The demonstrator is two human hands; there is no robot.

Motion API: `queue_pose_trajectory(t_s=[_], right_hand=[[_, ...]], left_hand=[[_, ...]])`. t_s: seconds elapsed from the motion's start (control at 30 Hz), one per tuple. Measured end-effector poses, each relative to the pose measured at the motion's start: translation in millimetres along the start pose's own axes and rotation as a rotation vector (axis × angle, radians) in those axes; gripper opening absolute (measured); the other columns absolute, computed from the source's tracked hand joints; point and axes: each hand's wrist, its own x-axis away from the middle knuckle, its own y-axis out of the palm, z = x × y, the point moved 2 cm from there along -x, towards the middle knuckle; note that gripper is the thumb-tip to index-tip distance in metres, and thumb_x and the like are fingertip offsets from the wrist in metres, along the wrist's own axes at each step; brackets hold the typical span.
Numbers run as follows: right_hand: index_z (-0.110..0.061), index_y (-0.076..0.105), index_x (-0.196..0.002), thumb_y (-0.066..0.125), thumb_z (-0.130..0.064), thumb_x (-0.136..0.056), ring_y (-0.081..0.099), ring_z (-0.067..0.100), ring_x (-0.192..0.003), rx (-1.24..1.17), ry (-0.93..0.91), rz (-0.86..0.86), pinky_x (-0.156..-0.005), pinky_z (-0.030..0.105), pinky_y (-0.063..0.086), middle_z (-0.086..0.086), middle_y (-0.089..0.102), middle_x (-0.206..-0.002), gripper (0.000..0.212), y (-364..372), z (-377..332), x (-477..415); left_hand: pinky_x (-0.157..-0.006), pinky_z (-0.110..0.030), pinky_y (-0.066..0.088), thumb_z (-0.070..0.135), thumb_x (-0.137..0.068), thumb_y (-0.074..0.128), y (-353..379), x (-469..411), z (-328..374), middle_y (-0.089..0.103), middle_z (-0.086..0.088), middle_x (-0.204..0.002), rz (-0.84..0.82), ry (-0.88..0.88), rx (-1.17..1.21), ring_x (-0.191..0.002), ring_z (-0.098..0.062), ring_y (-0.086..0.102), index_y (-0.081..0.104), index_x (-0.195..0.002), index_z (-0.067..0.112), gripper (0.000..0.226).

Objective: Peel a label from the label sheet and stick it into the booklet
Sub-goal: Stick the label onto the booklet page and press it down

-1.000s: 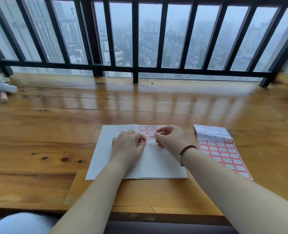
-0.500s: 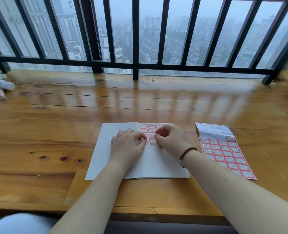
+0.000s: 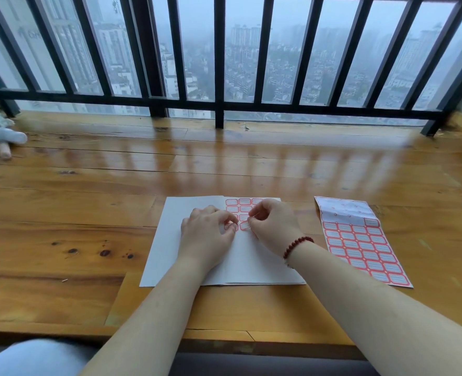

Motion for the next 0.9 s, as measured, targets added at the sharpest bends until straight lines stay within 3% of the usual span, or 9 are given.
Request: queue_pose_trajectory(t_s=[0.2,0.37,0.63,0.77,0.9], right_hand=[[-0.024,0.062,-0.067,0.064,-0.011,-0.073,0.056,0.004,-0.063,0.055,-0.012,0.003,-0.053,0.015,0.038,-0.008,0.063,-0.067,0.014,-0.6,-2.2,-1.1],[-0.021,0.064,-0.069,0.06,-0.01,-0.07,0.06,0.01,-0.061,0.075,0.027,-0.008,-0.06,0.025,0.051,-0.01,0.061,-0.063,0.012,-2.3,-4.9,-2.2],[-0.024,0.06,-0.063,0.06,-0.009,-0.069,0.059,0.01,-0.058,0.093,0.037,-0.018,-0.059,0.025,0.051,-0.01,0.062,-0.062,0.016,-1.6,-5.7,-3.1],[-0.023,0.06,-0.063,0.059,-0.007,-0.07,0.059,0.013,-0.06,0.081,0.033,-0.038,-0.057,0.021,0.046,-0.006,0.062,-0.066,0.017,-1.1,-6.7,-3.2],[-0.022,0.062,-0.068,0.059,-0.009,-0.07,0.051,0.001,-0.065,0.126,0.011,-0.03,-0.051,0.012,0.034,-0.012,0.057,-0.066,0.014,-1.5,-7.5,-3.6]], left_hand=[[-0.08,-0.032,0.025,0.039,-0.084,0.057,-0.4,0.7,1.2,0.059,0.012,-0.099,-0.002,0.004,-0.014,-0.103,-0.018,0.045,0.067,-0.092,0.039,0.013],[-0.079,-0.032,0.024,0.039,-0.084,0.057,-0.8,0.9,1.3,0.058,0.013,-0.096,-0.001,-0.002,-0.017,-0.102,-0.019,0.045,0.067,-0.09,0.041,0.011],[-0.08,-0.031,0.024,0.04,-0.084,0.056,0.7,0.2,0.3,0.058,0.013,-0.097,-0.006,-0.002,-0.018,-0.102,-0.018,0.044,0.067,-0.09,0.042,0.013],[-0.08,-0.032,0.024,0.041,-0.083,0.056,1.2,0.1,-0.4,0.057,0.014,-0.096,-0.005,0.0,-0.022,-0.102,-0.017,0.044,0.067,-0.09,0.045,0.014],[-0.079,-0.032,0.023,0.042,-0.083,0.057,1.0,0.2,0.6,0.057,0.015,-0.097,-0.009,0.01,-0.025,-0.101,-0.017,0.044,0.068,-0.091,0.047,0.014]])
